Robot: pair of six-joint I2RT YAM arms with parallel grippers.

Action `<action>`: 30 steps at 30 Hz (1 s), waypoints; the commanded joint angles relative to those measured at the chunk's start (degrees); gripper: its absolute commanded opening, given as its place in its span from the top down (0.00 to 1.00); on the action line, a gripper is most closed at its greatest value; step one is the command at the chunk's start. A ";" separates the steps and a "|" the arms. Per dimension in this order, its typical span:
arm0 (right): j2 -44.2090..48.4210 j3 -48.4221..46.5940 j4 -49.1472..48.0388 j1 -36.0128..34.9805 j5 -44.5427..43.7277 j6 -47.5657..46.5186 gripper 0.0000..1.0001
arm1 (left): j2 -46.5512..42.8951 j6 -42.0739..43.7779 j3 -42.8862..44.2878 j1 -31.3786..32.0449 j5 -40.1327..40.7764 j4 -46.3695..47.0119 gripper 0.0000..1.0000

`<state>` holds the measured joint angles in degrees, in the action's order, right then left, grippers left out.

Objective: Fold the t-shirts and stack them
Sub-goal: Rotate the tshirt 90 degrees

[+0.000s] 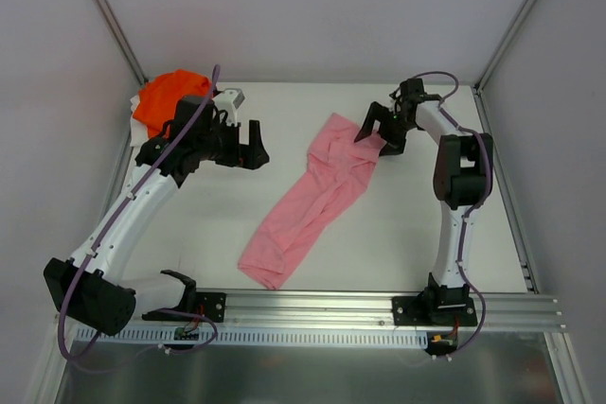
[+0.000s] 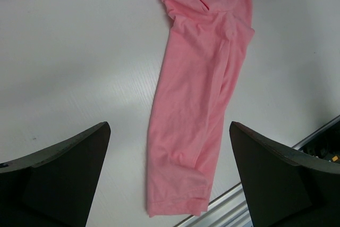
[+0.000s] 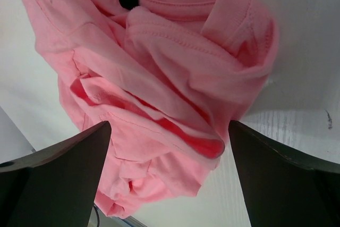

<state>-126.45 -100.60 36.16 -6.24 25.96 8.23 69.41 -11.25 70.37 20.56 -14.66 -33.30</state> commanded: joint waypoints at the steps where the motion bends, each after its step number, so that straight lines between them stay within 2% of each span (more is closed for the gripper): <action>1: 0.15 -3.47 -1.18 -0.44 1.64 1.61 0.00 | 0.46 0.70 1.97 -0.25 -0.02 -0.01 0.01; 5: 0.24 -5.57 0.21 -0.44 1.73 1.18 0.21 | 1.60 1.14 2.31 -0.25 -0.99 0.25 0.01; 6: 2.24 -5.05 1.01 -0.44 0.77 0.83 0.22 | 1.87 1.31 2.58 -0.25 -0.73 0.08 0.01; 8: 5.32 -3.21 1.10 -0.35 -3.17 -0.32 0.12 | 2.31 1.93 3.19 -0.34 -0.73 0.08 0.01; 10: 10.06 -1.27 1.81 0.08 -6.60 -1.19 0.08 | 2.66 1.93 3.28 -0.60 -0.73 0.25 0.01; 12: 12.19 -1.53 1.72 0.35 -6.28 -1.11 0.06 | 2.75 1.58 2.41 -0.78 -0.81 1.21 0.01; 15: 11.76 -7.13 5.14 -0.35 -4.96 -0.93 0.04 | 3.10 1.05 1.79 -0.87 -1.78 2.45 0.01; 17: 10.88 -9.34 6.11 -0.96 -4.60 -0.58 0.06 | 3.72 1.22 1.88 -0.87 -1.96 2.62 0.01; 19: 10.01 -11.37 6.11 -2.19 -3.90 -0.58 0.33 | 4.16 1.66 2.23 -1.04 -2.04 2.63 0.01; 20: 9.39 -11.99 6.64 -2.55 -3.63 -0.23 0.54 | 4.24 1.75 2.40 -1.04 -1.96 2.63 0.01; 21: 8.60 -13.04 7.16 -2.98 -2.93 0.12 0.99 | 4.33 1.93 2.58 -1.13 -2.04 2.54 0.01; 30: 1.65 -12.35 7.35 -5.27 -2.49 -0.23 1.00 | 3.89 2.63 2.41 -1.75 -2.13 2.10 0.01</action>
<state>-122.85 -112.51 41.87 -11.09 22.96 8.29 73.91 -9.89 71.44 19.40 -15.97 -31.99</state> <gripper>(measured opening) 0.011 0.986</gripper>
